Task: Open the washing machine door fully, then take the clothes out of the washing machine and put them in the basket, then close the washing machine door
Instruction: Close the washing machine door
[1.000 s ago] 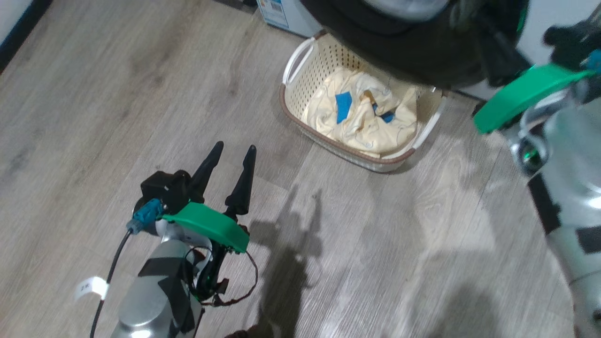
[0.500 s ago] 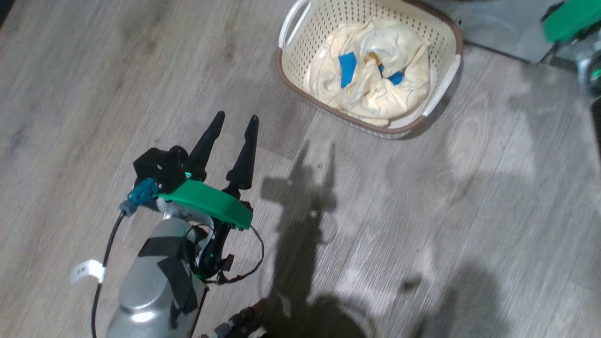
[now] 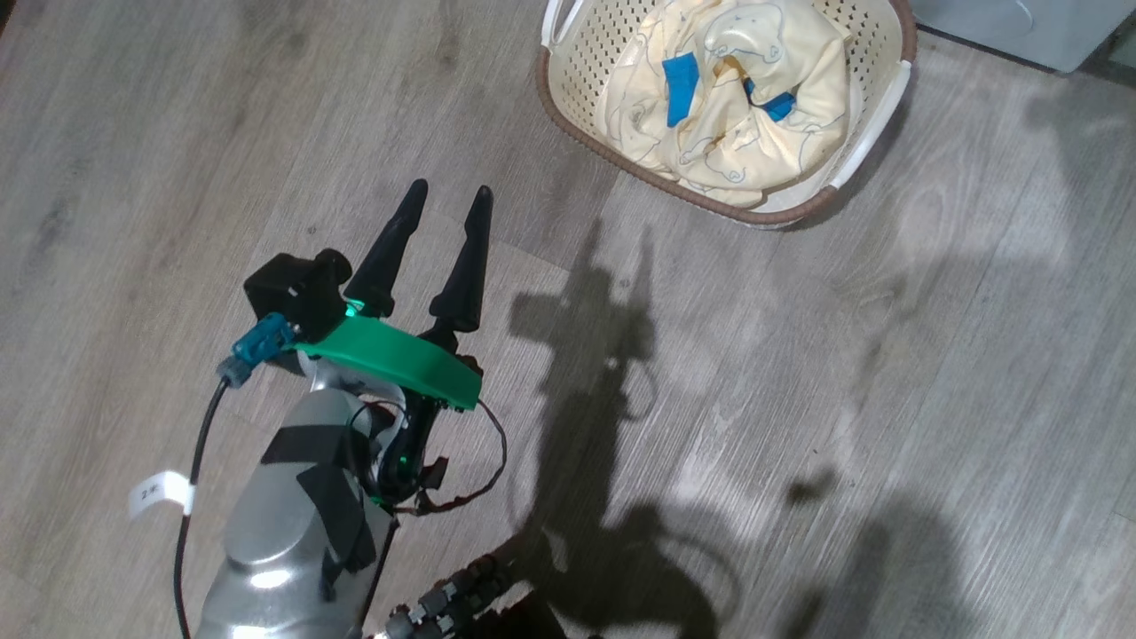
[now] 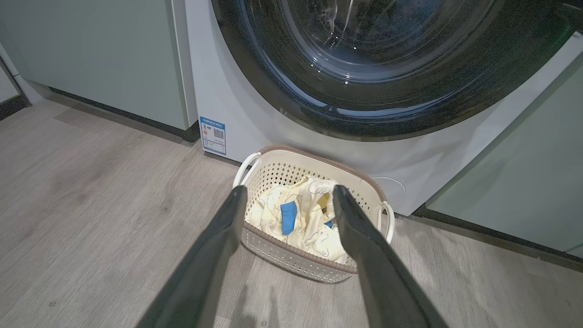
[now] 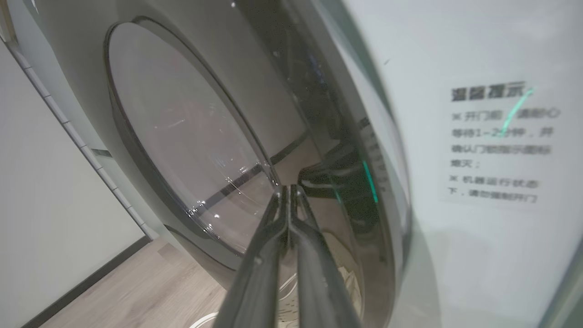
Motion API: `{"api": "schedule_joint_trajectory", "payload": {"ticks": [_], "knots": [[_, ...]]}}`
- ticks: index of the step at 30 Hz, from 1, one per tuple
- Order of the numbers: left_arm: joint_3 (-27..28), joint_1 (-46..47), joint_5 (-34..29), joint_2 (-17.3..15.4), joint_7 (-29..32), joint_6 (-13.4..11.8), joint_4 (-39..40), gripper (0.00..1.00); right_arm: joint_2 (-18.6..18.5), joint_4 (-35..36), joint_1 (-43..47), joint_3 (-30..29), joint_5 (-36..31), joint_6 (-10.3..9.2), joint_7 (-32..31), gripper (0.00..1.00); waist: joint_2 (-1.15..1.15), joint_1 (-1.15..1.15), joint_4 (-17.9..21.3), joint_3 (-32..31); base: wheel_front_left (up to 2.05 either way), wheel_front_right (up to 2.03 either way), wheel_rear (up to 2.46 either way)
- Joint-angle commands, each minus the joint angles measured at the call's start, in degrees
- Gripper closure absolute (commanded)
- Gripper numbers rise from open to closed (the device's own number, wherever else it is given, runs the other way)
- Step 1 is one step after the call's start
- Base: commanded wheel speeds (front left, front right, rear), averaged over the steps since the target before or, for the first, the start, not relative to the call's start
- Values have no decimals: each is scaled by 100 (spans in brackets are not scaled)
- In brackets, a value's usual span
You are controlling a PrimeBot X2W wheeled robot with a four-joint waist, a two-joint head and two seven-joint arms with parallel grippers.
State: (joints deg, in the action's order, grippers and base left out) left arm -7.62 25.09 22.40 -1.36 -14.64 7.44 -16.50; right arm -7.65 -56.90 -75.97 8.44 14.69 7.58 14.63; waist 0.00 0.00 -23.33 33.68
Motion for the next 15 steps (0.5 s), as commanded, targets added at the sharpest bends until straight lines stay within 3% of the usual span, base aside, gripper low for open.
{"api": "schedule_joint_trajectory", "payload": {"ticks": [1,15], "knots": [[209,69,47,-153,-36,4,168,0,39,222,-315,44,-46,-9,37,100,0,0,-5,19,0,0,0],[382,-26,-231,-152,-36,4,52,0,251,786,793,949,472,-9,37,100,0,0,191,-667,0,0,0]]}}
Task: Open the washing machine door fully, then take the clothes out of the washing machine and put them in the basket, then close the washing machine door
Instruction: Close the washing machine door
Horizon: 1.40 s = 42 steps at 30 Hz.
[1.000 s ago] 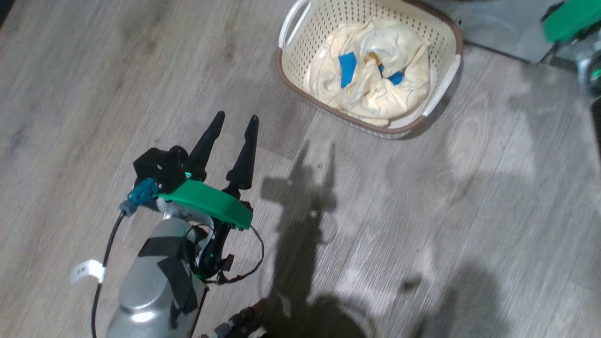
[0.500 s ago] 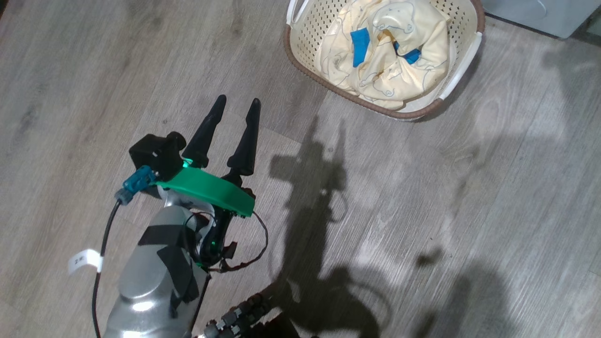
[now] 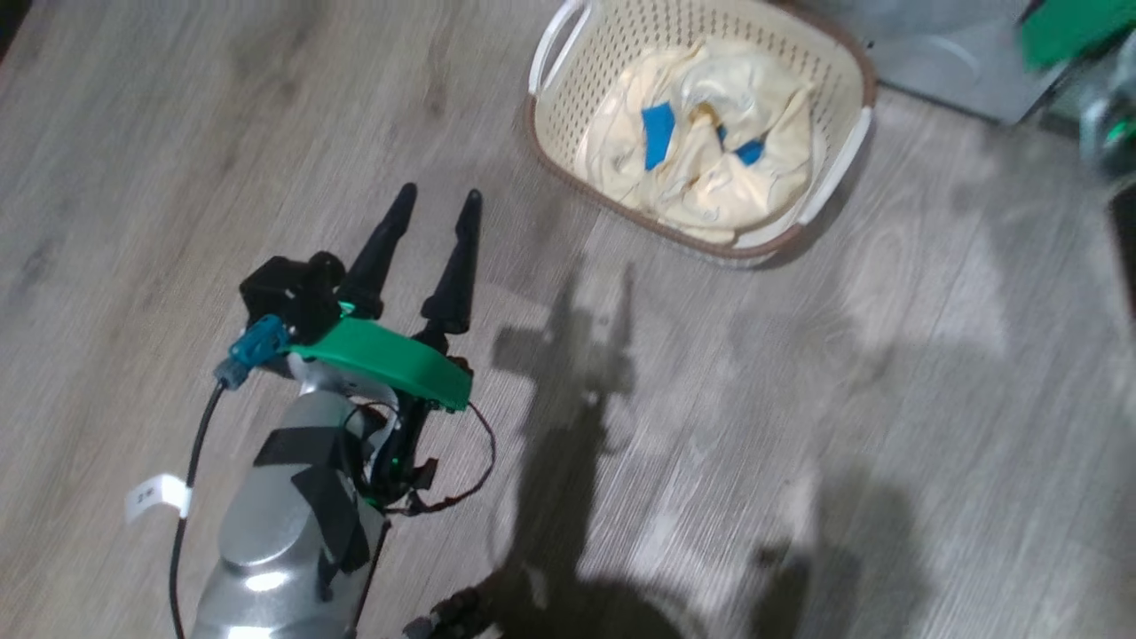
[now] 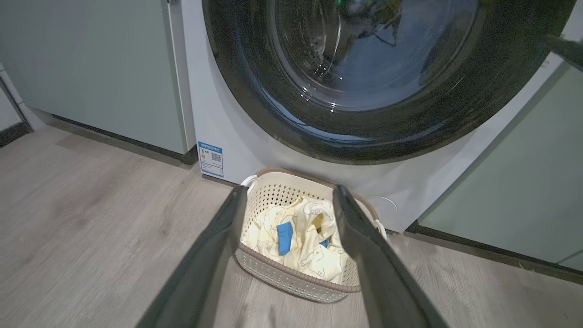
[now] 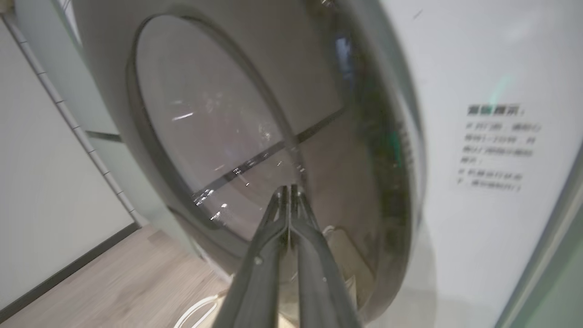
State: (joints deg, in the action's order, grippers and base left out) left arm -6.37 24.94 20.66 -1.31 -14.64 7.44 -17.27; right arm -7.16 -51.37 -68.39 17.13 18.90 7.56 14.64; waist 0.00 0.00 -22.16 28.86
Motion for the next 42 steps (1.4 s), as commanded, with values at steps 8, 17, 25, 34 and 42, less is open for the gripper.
{"api": "schedule_joint_trajectory", "payload": {"ticks": [8,17,25,34,42], "knots": [[354,-48,-152,-593,-36,4,-264,0,299,582,1106,410,542,-8,36,0,0,0,403,-1061,0,0,0],[355,-140,-151,-1210,-36,4,-808,0,362,973,2327,-86,495,-8,36,0,0,0,983,-1967,0,0,0],[345,-419,-75,-1492,-36,4,-852,0,406,1357,3273,-644,252,-8,36,0,0,0,1440,-2472,0,0,0],[344,-788,152,-1577,-36,4,-727,0,426,2273,4458,-1118,-84,-8,36,0,0,0,1871,-2872,0,0,0],[477,-938,221,-1597,-36,4,-712,0,427,2922,5339,-1556,-238,-8,36,0,0,0,2081,-3072,0,0,0]]}}
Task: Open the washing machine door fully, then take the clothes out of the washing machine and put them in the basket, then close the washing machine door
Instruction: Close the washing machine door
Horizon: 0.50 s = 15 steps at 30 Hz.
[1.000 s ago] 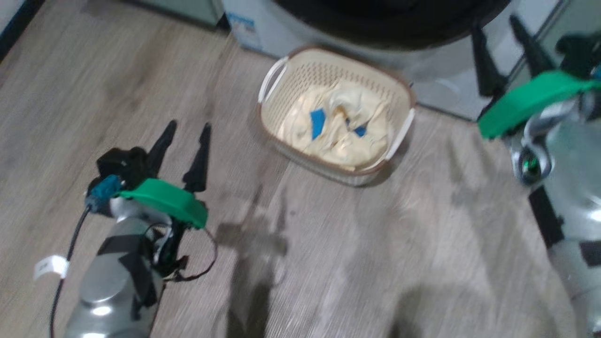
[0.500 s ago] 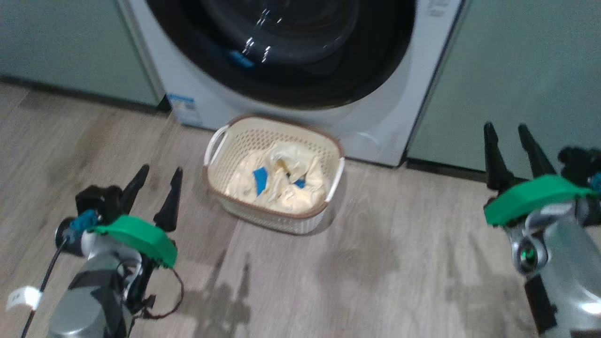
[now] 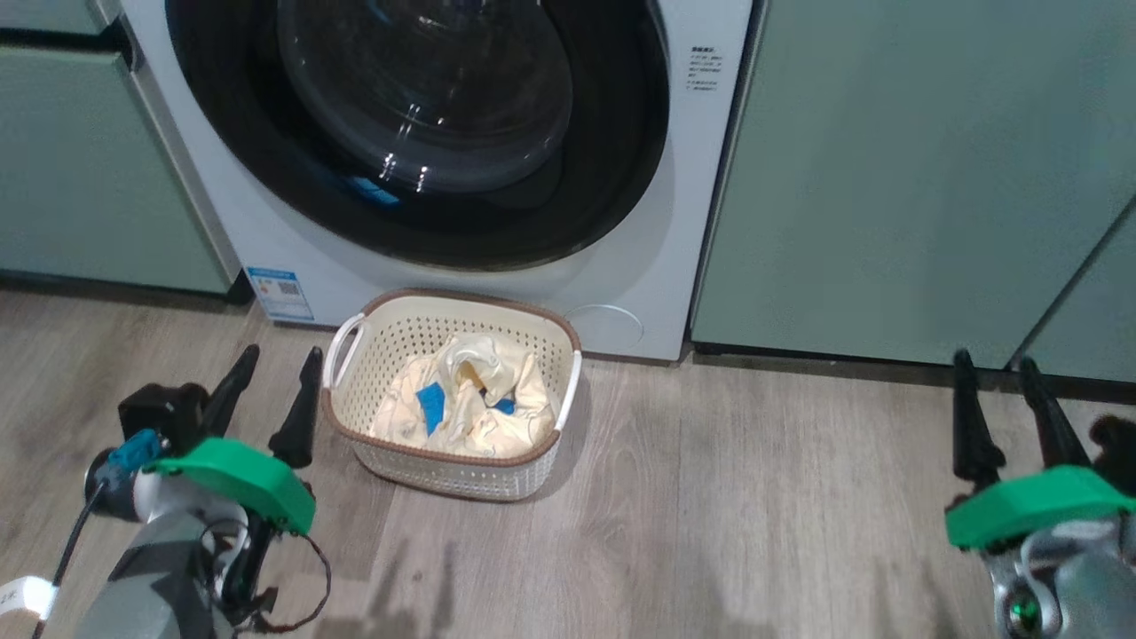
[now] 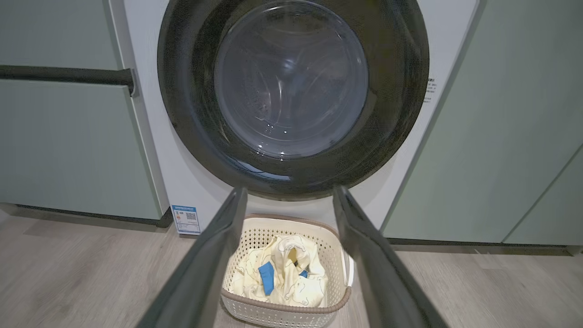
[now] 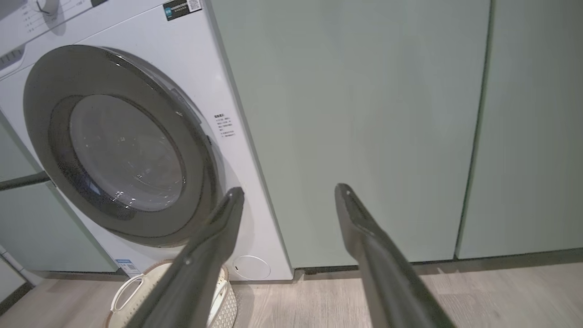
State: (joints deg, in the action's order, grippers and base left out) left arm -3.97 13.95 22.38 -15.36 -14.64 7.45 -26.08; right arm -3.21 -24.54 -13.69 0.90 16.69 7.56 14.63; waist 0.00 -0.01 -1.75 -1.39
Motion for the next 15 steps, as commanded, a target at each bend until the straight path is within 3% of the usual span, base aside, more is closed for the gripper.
{"api": "schedule_joint_trajectory", "payload": {"ticks": [1,15], "knots": [[242,141,53,-181,-36,3,159,0,33,250,-54,29,13,-8,37,0,0,1,58,-69,0,0,0],[316,64,97,-172,-36,3,-121,0,33,486,496,-181,-90,-8,37,0,0,1,229,-211,0,0,0]]}}
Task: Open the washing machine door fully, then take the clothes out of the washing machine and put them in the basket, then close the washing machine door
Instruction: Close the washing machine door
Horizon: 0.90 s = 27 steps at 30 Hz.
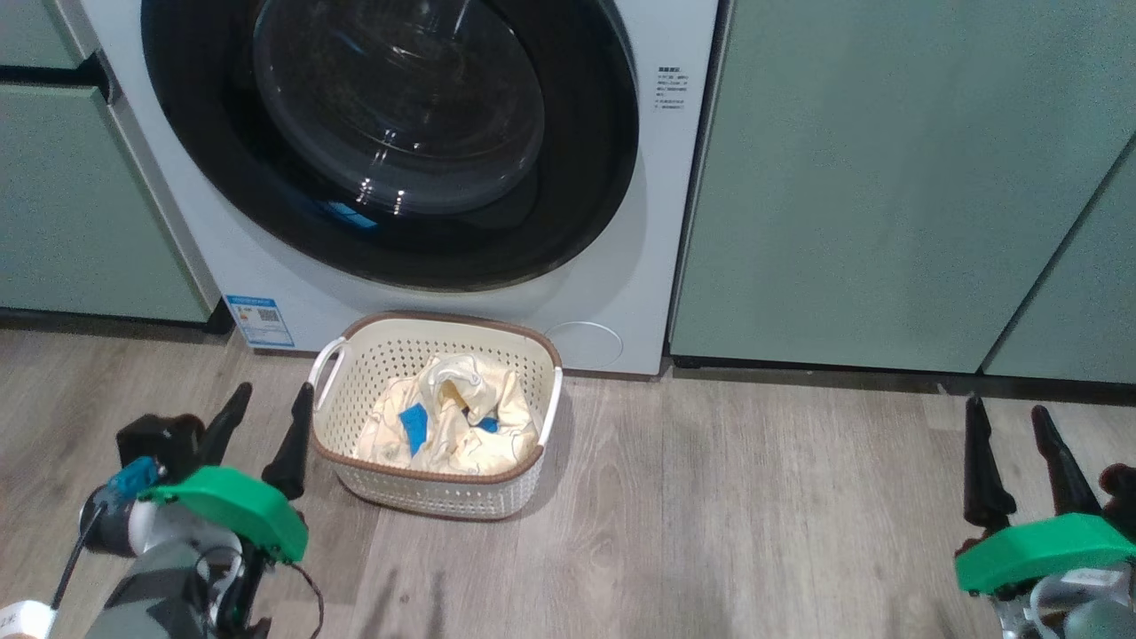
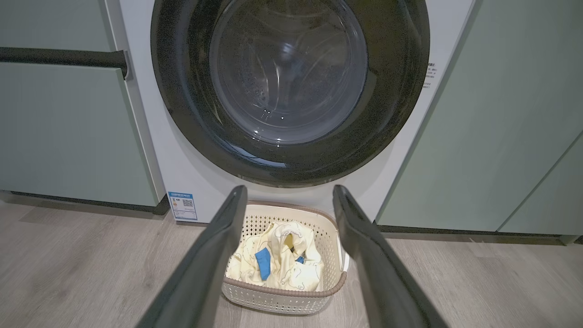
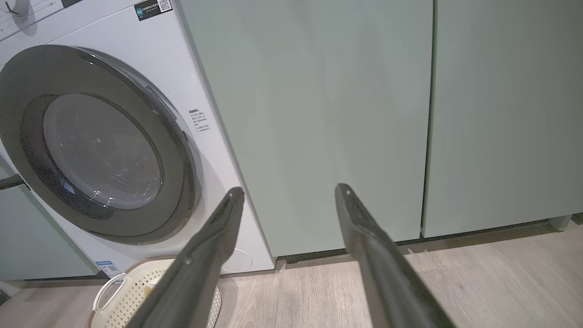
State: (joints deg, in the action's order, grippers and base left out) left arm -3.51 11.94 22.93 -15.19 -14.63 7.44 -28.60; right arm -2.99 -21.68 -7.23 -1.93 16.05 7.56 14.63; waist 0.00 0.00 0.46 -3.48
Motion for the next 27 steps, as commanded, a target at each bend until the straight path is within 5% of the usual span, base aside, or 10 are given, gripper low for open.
{"api": "schedule_joint_trajectory", "payload": {"ticks": [1,27], "knots": [[273,270,47,-195,-37,4,109,0,11,209,-134,110,-65,-8,37,0,0,0,14,-7,0,0,0],[420,303,-47,-80,-37,4,-64,0,11,142,-25,168,-341,-8,37,0,0,0,-24,50,0,0,0]]}}
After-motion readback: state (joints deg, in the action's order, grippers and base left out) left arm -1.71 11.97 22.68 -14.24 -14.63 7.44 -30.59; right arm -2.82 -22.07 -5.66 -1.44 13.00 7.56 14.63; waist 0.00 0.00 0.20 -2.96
